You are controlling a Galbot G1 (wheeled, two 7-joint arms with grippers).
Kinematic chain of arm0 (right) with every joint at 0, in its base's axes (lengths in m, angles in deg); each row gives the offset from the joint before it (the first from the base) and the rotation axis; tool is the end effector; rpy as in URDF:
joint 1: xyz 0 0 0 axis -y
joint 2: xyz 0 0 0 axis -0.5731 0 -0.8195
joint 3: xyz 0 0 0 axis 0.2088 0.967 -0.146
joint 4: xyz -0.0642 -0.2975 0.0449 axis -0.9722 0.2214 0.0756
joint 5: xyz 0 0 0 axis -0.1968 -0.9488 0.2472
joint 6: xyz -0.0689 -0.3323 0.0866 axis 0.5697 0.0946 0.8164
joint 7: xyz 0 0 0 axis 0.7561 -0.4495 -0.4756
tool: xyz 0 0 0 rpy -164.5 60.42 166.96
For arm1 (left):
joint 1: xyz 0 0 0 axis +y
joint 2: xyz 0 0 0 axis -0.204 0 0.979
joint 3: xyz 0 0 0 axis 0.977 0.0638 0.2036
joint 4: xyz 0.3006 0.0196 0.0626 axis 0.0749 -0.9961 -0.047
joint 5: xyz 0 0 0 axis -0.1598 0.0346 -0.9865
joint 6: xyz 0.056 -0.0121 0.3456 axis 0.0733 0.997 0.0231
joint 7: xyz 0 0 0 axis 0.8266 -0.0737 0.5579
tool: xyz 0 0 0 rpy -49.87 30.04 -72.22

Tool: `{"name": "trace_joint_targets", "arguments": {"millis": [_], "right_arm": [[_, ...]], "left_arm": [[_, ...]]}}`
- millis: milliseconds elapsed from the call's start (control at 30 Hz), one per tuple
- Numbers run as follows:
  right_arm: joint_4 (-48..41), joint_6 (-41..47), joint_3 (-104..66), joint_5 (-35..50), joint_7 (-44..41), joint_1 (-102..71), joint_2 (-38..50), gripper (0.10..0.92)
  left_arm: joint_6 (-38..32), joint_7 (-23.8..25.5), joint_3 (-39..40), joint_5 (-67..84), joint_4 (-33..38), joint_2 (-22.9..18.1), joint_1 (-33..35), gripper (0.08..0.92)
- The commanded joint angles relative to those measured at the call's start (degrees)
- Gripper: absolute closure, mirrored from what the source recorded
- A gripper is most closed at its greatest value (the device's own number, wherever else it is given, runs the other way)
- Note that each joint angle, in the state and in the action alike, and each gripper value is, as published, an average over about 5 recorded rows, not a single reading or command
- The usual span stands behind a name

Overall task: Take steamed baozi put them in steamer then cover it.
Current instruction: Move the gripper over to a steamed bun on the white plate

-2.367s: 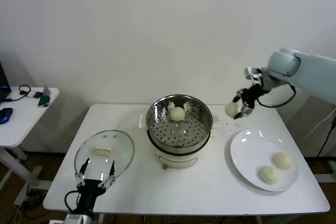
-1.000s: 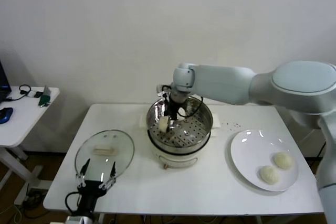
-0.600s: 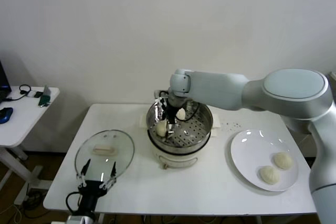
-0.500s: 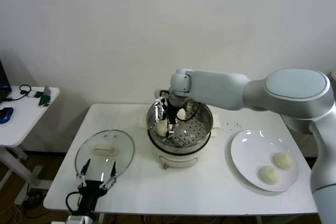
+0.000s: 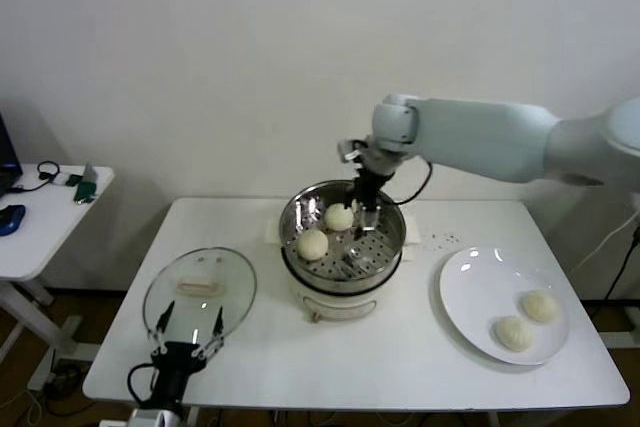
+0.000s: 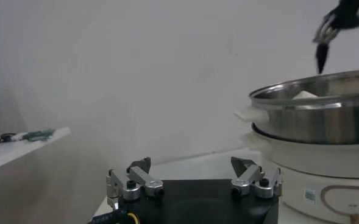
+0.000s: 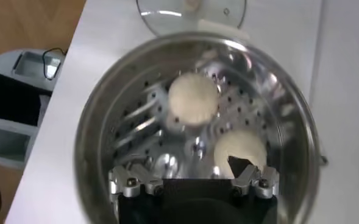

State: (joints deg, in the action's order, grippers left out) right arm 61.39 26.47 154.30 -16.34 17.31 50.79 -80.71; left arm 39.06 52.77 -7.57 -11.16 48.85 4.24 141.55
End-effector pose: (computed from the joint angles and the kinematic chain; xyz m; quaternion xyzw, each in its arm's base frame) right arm 0.5432 0.0624 -0.0369 0.5757 -0.5257 0.5038 0.3720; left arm 0.1483 0.0412 -0.3037 0.0000 -0.9932 -0.0993 0.0614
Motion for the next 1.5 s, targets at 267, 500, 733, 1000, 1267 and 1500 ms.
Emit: {"name": "trace_joint_targets", "arguments": {"millis": [267,500,733,1000,1267,1500], "right_arm": [[18.4,-3.6,3.1,-19.9,-3.2,4.7,34.6,0.203],[17.2,-4.8,-8.7,-34.2,-3.8,-14.1,43.7,0.203],[13.1,-5.8,-22.1,-39.9,-3.9,-31.8,45.6,0.203],[10.2,-6.0,-29.7,-42.6,-3.6,-41.1,43.9,0.203],[7.8,-6.2,-30.3,-43.2,-3.5,-41.9,41.2,0.203],[6.5,-6.1,-30.2,-42.9,-3.5,-41.9,39.2,0.203]], "left_arm": [[0.9,-0.3,-0.2,-0.2,0.3,0.3,-0.7,0.177],[1.3,-0.6,-0.5,-0.7,0.6,0.0,-0.3,0.177],[1.6,-0.8,-0.5,-1.5,0.8,-0.6,0.0,0.177],[1.8,-0.9,-0.6,-2.0,0.6,-1.2,0.0,0.177],[1.7,-1.0,-0.8,-2.1,0.2,-1.4,0.1,0.177],[1.7,-1.0,-0.7,-2.3,-0.3,-1.5,-0.2,0.177]]}}
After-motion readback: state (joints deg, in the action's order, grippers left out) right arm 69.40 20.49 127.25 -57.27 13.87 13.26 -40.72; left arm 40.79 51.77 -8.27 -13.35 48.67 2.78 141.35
